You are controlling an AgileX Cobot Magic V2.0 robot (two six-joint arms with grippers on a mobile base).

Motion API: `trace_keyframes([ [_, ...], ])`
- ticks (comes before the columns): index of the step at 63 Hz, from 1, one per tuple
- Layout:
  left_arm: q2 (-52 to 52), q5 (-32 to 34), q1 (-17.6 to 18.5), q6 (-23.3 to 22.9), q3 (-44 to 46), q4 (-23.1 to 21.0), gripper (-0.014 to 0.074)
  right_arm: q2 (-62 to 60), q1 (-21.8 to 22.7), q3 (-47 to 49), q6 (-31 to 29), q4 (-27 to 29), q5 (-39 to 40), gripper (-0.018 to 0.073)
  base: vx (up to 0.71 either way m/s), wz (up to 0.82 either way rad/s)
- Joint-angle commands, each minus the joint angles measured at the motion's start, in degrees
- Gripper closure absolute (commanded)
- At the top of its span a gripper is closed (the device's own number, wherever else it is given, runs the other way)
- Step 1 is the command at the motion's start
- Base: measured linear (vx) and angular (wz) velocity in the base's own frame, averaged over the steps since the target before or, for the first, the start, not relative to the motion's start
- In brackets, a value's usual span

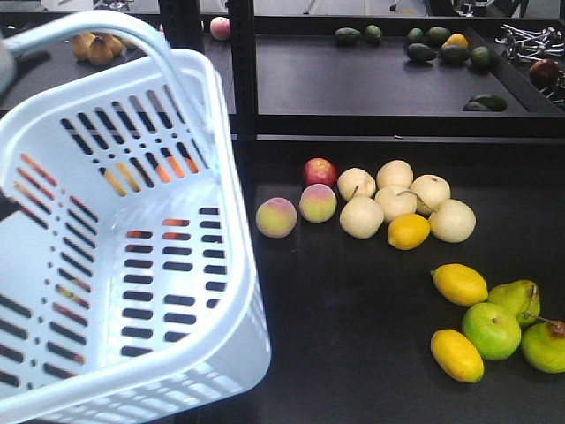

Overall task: Pick three apples into basket with both arms
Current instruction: 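Lift the light-blue basket off the table with the left gripper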

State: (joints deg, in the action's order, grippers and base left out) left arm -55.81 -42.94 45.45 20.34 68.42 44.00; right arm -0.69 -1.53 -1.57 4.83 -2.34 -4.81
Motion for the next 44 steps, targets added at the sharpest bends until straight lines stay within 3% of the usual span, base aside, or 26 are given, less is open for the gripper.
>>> trace_keyframes([
  [1,1.66,3.08,0.18,-1.31,1.71,2.24,0.0604,-0.15,0.19,-0.77,-0.57,-0.15,3.98,0.0568,0.00,0.00],
  [44,2.02,3.05,0.18,-1.31,1.71,1.76,0.0603,-0.15,0.19,-0.77,-0.57,-0.15,3.98,0.0568,0.00,0.00],
])
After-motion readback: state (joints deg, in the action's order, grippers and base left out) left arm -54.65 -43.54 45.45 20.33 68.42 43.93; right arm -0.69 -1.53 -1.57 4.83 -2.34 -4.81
